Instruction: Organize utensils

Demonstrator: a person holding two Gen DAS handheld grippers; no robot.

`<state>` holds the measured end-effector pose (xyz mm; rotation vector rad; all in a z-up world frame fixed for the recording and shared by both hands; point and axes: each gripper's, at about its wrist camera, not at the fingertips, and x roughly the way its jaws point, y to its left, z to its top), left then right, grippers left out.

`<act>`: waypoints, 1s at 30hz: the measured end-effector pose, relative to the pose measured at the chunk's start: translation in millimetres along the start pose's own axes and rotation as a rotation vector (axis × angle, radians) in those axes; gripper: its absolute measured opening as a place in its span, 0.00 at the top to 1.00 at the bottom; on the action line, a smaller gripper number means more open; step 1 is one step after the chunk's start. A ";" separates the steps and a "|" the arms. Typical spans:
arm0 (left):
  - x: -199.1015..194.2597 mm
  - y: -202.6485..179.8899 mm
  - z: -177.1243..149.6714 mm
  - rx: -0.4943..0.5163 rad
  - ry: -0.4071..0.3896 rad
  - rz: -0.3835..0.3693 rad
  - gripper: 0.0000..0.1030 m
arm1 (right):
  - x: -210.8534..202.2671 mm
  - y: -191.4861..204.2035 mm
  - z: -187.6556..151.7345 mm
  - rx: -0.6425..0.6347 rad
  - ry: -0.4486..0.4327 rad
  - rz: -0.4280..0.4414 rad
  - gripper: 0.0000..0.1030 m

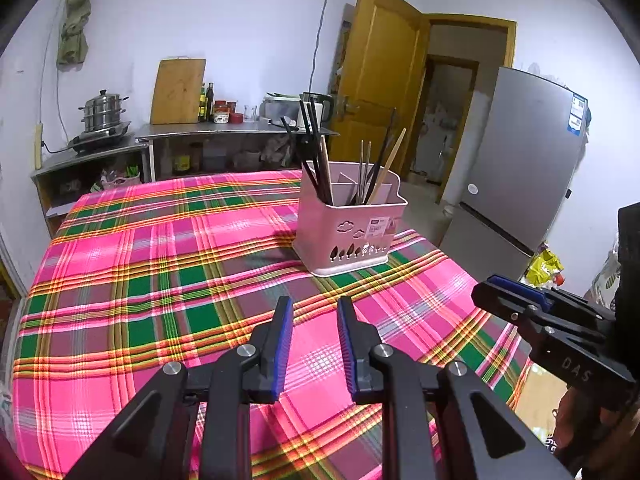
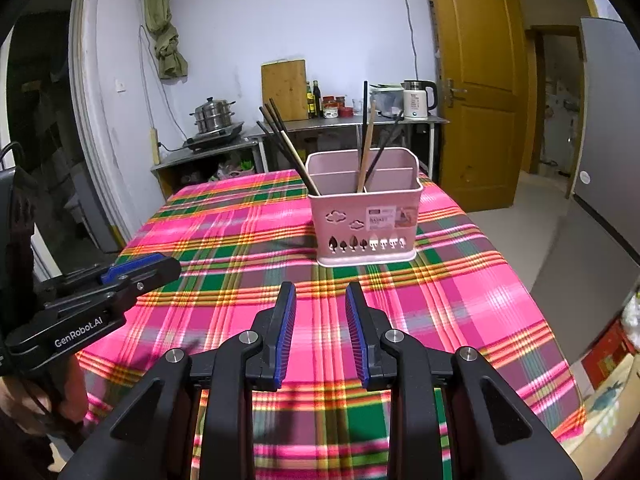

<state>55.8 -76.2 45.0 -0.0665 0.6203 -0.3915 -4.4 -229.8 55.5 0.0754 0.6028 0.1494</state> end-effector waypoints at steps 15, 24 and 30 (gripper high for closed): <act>-5.0 -4.5 -5.3 0.001 -0.010 0.003 0.78 | -6.0 -1.8 -1.4 0.004 -0.004 -0.018 0.74; -5.5 -4.6 -3.2 -0.002 -0.006 0.012 0.79 | -6.4 -1.5 0.0 0.005 -0.004 -0.020 0.74; -5.2 -3.9 -2.3 -0.002 -0.005 0.015 0.79 | -6.3 -0.8 0.2 0.003 -0.001 -0.021 0.74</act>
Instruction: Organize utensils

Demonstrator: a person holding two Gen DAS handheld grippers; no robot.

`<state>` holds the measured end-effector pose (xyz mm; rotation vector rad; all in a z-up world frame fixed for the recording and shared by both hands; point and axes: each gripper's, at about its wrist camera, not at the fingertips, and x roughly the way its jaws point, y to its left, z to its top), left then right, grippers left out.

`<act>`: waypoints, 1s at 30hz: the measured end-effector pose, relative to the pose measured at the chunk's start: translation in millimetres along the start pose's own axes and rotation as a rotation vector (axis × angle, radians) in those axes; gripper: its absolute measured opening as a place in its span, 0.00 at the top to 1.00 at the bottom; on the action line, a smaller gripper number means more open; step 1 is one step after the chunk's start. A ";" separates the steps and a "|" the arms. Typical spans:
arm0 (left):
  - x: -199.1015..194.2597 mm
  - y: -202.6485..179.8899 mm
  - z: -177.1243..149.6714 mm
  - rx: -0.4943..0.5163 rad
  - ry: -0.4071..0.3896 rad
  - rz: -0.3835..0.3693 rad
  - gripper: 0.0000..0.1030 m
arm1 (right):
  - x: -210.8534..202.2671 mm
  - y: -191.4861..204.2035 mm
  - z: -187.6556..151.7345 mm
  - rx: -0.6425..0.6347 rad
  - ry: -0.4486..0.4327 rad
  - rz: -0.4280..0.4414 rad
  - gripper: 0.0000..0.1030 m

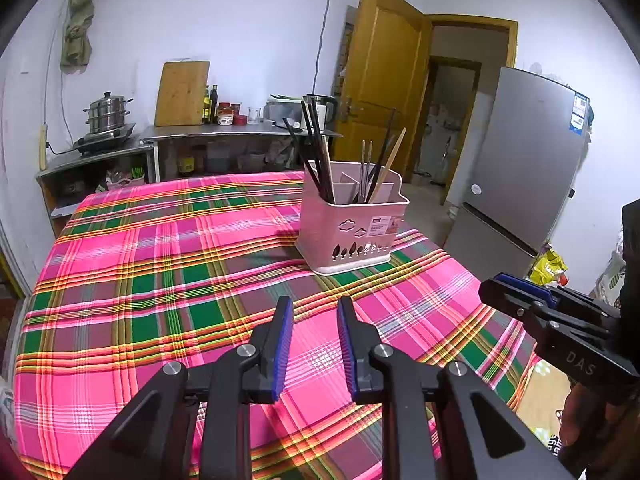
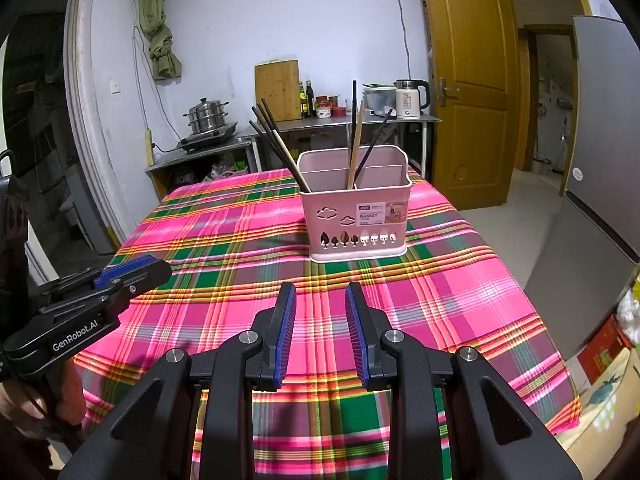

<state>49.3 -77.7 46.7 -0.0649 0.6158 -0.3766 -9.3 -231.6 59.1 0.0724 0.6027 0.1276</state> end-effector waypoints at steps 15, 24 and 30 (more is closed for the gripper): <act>-1.3 0.9 1.2 0.003 -0.008 0.006 0.78 | 0.3 1.2 0.0 0.000 0.001 0.000 0.74; -2.9 1.4 1.0 0.005 -0.010 0.007 0.79 | 1.5 2.8 -0.9 -0.002 0.005 0.001 0.74; -2.6 0.9 0.7 0.005 -0.010 0.006 0.79 | 1.9 3.4 -1.0 -0.001 0.005 0.002 0.74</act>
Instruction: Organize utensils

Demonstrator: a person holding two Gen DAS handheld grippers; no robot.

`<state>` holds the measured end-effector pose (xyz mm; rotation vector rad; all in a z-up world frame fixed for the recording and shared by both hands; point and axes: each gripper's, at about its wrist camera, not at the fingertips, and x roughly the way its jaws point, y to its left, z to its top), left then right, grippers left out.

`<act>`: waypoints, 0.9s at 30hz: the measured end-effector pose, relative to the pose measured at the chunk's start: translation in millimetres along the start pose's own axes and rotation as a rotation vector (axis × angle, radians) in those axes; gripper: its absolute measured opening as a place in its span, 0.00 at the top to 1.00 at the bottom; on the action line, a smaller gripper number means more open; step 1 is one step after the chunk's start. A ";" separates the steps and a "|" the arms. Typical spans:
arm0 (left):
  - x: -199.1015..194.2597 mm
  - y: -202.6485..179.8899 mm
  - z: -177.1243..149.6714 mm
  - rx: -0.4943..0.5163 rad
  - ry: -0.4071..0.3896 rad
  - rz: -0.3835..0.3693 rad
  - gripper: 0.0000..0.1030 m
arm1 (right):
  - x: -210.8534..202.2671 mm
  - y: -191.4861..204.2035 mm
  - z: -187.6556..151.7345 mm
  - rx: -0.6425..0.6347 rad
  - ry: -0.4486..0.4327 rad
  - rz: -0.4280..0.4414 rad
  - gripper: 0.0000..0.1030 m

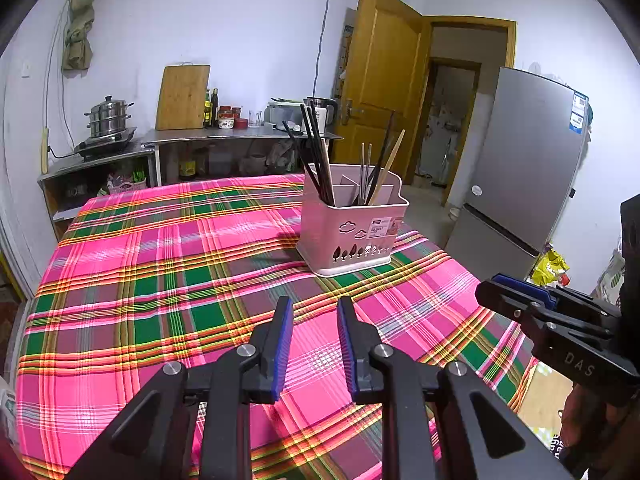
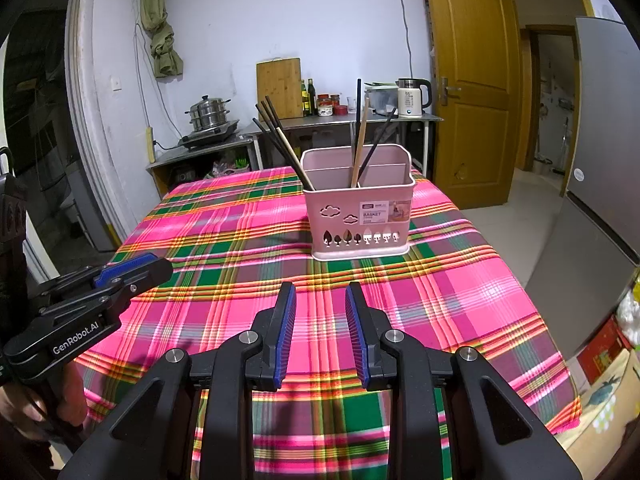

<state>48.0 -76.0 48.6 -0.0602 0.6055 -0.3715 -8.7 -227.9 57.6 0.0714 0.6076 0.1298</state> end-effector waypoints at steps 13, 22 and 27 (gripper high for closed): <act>0.0 0.3 -0.9 -0.006 0.003 -0.001 0.79 | 0.6 -0.3 -0.4 0.000 0.002 0.000 0.74; 1.9 -2.4 -2.5 -0.006 0.006 -0.005 0.79 | 0.9 0.4 -1.1 0.000 0.004 -0.001 0.74; 1.7 -2.7 -3.0 -0.006 0.004 -0.011 0.79 | 1.0 0.4 -0.9 -0.001 0.004 -0.001 0.74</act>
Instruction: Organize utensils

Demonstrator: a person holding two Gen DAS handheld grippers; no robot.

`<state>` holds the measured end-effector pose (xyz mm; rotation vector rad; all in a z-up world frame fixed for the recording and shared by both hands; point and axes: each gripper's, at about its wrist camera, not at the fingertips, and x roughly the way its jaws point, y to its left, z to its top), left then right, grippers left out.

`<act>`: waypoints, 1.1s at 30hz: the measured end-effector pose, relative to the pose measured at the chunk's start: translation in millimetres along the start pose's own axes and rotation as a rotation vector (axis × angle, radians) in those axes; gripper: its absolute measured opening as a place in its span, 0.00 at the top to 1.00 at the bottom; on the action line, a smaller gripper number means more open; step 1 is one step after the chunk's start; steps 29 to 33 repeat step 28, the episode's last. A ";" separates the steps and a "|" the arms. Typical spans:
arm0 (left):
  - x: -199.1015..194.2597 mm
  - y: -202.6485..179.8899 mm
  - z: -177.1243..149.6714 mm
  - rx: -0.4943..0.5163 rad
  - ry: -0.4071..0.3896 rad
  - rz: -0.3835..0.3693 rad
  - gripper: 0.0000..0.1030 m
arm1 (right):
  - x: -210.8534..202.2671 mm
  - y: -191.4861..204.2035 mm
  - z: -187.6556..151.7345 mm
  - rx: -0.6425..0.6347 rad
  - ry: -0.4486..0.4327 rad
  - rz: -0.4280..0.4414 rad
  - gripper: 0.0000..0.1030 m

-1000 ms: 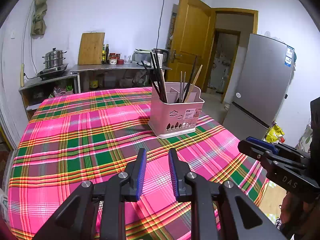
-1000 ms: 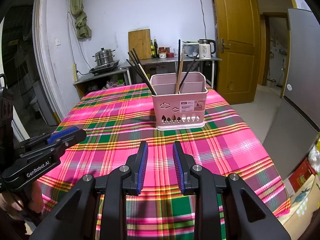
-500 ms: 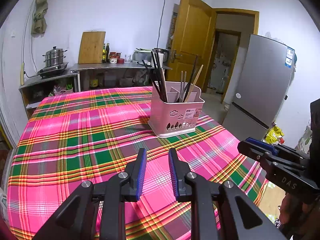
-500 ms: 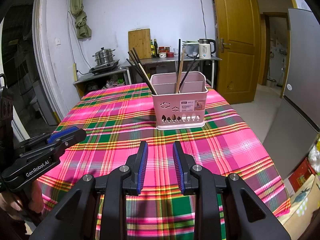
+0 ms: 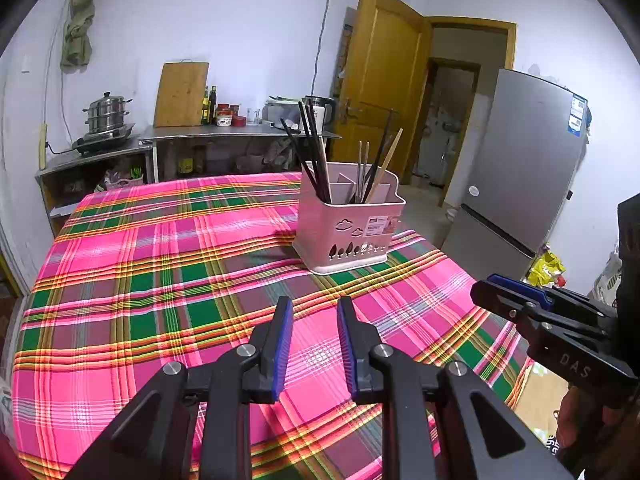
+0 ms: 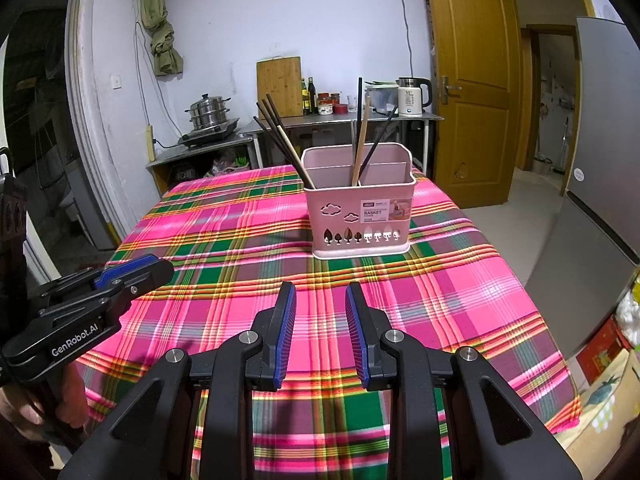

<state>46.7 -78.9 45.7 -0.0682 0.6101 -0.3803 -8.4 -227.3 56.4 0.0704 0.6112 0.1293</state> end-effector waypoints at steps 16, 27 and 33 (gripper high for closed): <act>0.1 -1.8 -0.3 0.003 0.000 0.001 0.78 | -1.1 0.4 -0.3 0.001 0.002 0.000 0.74; 0.7 -5.7 -1.4 0.019 -0.004 0.007 0.79 | -0.5 -0.7 -1.7 -0.003 0.004 -0.002 0.74; 1.1 -5.6 -1.7 0.017 -0.004 0.008 0.79 | 0.1 -1.0 -1.8 -0.003 0.004 -0.002 0.74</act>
